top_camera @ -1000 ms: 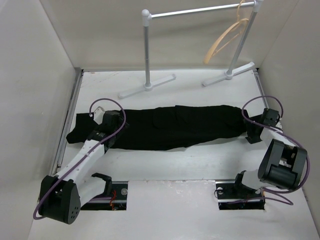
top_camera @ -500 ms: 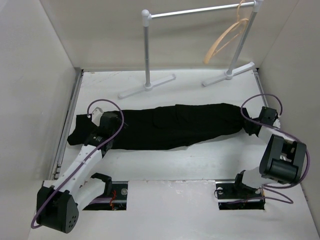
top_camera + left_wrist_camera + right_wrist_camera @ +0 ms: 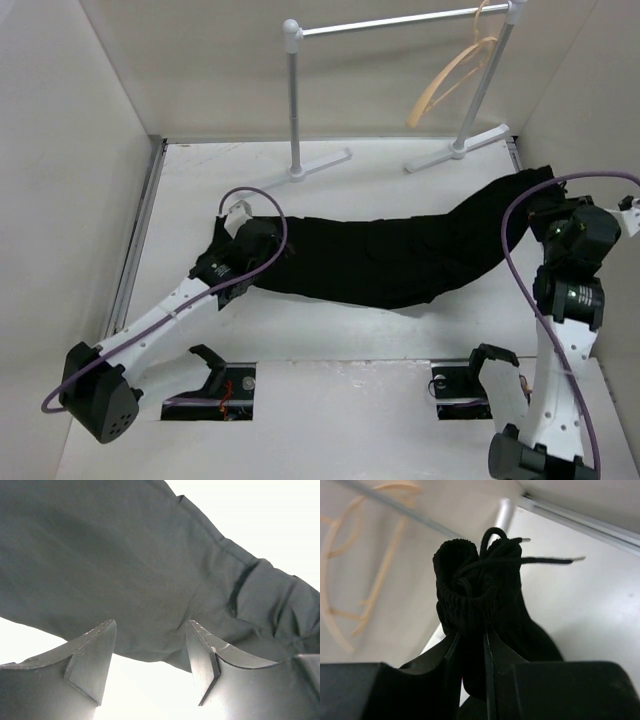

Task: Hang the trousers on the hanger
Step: Fold the trousers at the center of the board.

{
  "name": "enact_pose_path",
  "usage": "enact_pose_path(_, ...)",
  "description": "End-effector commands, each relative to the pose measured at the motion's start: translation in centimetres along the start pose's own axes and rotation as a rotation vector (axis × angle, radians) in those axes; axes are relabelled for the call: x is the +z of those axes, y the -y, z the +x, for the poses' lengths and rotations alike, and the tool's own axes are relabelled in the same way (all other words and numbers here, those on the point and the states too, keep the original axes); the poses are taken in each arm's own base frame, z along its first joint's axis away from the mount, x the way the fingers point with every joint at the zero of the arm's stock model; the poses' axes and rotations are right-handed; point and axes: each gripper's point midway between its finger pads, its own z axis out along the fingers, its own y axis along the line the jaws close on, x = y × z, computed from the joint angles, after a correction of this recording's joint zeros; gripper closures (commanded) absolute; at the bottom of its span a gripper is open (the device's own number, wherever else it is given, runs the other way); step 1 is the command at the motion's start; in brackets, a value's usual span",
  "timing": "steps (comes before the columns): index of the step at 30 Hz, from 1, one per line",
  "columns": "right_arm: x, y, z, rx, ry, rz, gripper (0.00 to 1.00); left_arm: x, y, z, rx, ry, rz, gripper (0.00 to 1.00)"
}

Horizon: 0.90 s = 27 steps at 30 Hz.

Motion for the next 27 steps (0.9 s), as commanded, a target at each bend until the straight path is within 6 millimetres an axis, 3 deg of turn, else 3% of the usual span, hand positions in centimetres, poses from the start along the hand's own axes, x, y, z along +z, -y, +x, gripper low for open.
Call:
enact_pose_path(1, -2.5, -2.7, -1.6, -0.081, 0.009, -0.053, 0.8, -1.6, 4.0, -0.6, 0.024, 0.022, 0.074, 0.44)
enact_pose_path(4, -4.2, -6.1, -2.6, -0.092, 0.008, -0.143, 0.8, -2.5, 5.7, 0.0, 0.047, 0.015, 0.11, 0.44)
enact_pose_path(6, -5.0, -8.8, -1.8, -0.089, -0.038, -0.219, 0.8, -3.0, 5.7, -0.4, 0.037, 0.02, 0.123, 0.44)
enact_pose_path(9, -5.6, -12.0, 0.0, -0.099, -0.085, -0.272, 0.8, -3.5, 4.1, -1.6, 0.005, 0.045, 0.102, 0.43)
enact_pose_path(11, -6.0, -14.2, 2.5, -0.127, -0.137, -0.302, 0.8, -3.7, 2.2, -2.3, -0.016, 0.059, 0.071, 0.43)
enact_pose_path(13, -6.7, -16.6, 5.4, -0.162, -0.187, -0.333, 0.8, -3.9, 0.0, -3.0, -0.047, 0.079, 0.036, 0.43)
enact_pose_path(18, -9.1, -22.2, 14.9, -0.284, -0.331, -0.409, 0.79, -4.1, -4.7, -4.9, -0.144, 0.124, -0.033, 0.42)
enact_pose_path(23, -11.9, -27.0, 25.6, -0.41, -0.458, -0.481, 0.8, -4.1, -7.3, -6.8, -0.252, 0.164, -0.066, 0.42)
enact_pose_path(27, -13.0, -29.5, 33.7, -0.487, -0.527, -0.509, 0.79, -4.2, -9.0, -9.1, -0.367, 0.217, -0.087, 0.42)
